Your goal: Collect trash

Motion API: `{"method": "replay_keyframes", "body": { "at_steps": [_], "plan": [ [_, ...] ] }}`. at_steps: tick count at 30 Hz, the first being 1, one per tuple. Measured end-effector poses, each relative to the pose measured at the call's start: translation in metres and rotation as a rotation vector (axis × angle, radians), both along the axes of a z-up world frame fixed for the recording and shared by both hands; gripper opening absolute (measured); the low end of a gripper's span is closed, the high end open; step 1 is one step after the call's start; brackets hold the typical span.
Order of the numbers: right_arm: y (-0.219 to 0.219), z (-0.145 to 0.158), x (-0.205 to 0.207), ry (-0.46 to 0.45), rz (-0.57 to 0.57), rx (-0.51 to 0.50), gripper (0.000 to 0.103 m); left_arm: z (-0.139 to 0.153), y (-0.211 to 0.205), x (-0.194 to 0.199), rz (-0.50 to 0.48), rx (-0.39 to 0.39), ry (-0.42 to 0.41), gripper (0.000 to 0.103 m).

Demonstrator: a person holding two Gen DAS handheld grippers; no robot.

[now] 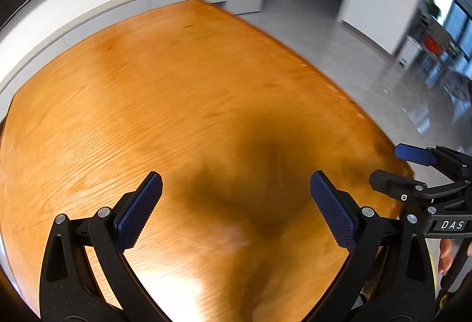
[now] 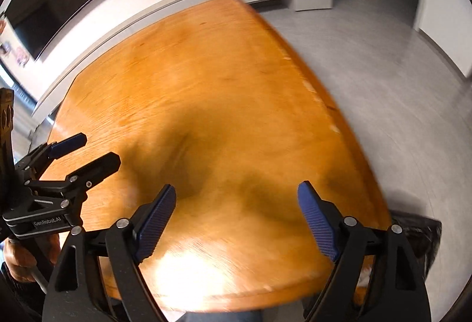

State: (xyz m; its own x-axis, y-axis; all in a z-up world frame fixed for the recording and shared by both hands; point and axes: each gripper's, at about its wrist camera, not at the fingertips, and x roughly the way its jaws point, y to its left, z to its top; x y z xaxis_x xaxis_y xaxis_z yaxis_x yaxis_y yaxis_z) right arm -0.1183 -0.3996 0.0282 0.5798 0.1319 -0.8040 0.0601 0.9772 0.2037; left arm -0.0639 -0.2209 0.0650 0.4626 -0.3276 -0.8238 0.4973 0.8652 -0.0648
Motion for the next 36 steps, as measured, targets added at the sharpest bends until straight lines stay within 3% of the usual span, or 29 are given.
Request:
{"method": "replay_keyframes", "body": {
  "at_steps": [4,21,36],
  "plan": [
    [0.028,-0.005,0.022,0.001,0.064,0.001,0.1,-0.009,0.036,0.011,0.085,0.008,0.008,0.097],
    [0.119,-0.039,0.099,-0.049,0.21,-0.106,0.1,-0.05,0.171,0.048,0.455,0.004,0.019,0.097],
    [0.146,-0.047,0.11,-0.117,0.196,-0.223,0.1,-0.069,0.177,0.057,0.499,0.061,-0.039,0.097]
  ]
}}
